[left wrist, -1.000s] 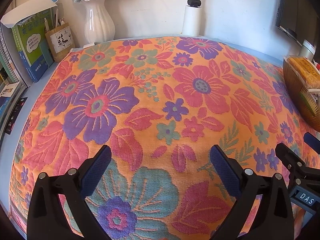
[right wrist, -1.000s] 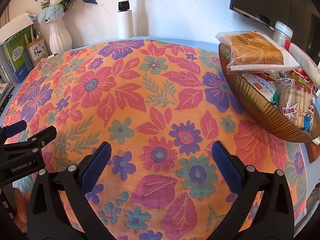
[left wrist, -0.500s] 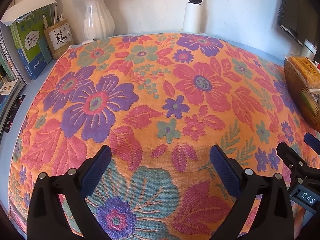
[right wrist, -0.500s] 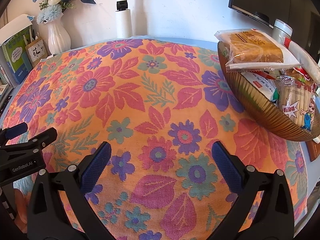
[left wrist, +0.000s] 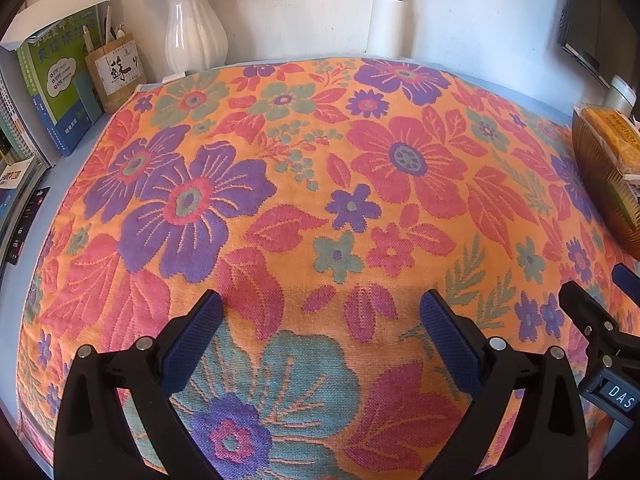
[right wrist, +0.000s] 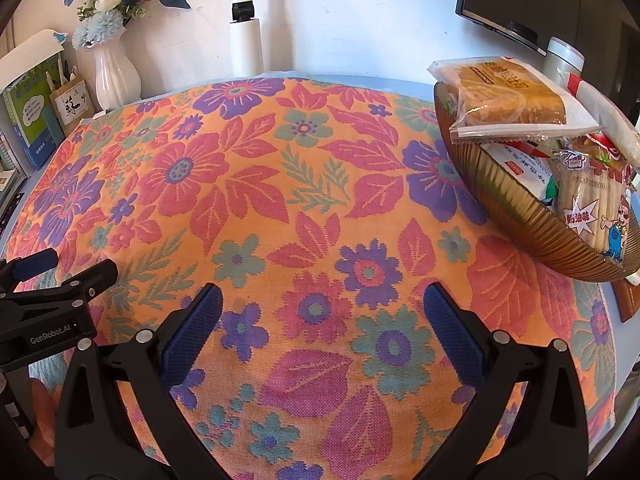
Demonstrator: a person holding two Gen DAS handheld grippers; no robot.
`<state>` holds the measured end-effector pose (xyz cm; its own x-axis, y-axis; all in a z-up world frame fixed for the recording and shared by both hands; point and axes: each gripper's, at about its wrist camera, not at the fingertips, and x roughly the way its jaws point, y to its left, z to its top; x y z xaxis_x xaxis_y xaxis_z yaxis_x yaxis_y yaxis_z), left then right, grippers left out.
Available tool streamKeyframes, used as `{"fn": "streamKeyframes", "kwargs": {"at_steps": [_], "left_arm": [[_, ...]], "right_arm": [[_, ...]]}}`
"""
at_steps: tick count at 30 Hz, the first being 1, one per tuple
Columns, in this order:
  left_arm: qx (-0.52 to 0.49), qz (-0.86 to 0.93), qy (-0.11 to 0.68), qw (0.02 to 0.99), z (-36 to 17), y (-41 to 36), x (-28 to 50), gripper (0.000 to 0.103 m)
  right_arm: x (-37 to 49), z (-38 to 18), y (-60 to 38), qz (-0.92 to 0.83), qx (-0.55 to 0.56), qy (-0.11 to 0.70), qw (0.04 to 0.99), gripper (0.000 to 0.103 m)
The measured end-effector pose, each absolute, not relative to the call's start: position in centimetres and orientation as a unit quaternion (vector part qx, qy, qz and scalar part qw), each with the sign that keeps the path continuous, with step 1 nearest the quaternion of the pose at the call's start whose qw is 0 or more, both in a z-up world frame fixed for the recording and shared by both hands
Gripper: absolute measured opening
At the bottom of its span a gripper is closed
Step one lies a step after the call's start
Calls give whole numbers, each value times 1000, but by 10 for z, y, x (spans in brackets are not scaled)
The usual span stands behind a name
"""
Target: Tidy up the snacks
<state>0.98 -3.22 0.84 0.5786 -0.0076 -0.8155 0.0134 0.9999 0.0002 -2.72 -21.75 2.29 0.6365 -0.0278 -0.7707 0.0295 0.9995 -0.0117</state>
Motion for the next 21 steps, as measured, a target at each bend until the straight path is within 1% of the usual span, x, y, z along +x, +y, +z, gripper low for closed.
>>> {"fn": "streamKeyframes", "kwargs": {"at_steps": [21], "left_arm": [[10, 4, 465, 885, 3, -35, 12, 98]], "right_arm": [[-27, 19, -219, -19, 6, 437, 899, 100]]}}
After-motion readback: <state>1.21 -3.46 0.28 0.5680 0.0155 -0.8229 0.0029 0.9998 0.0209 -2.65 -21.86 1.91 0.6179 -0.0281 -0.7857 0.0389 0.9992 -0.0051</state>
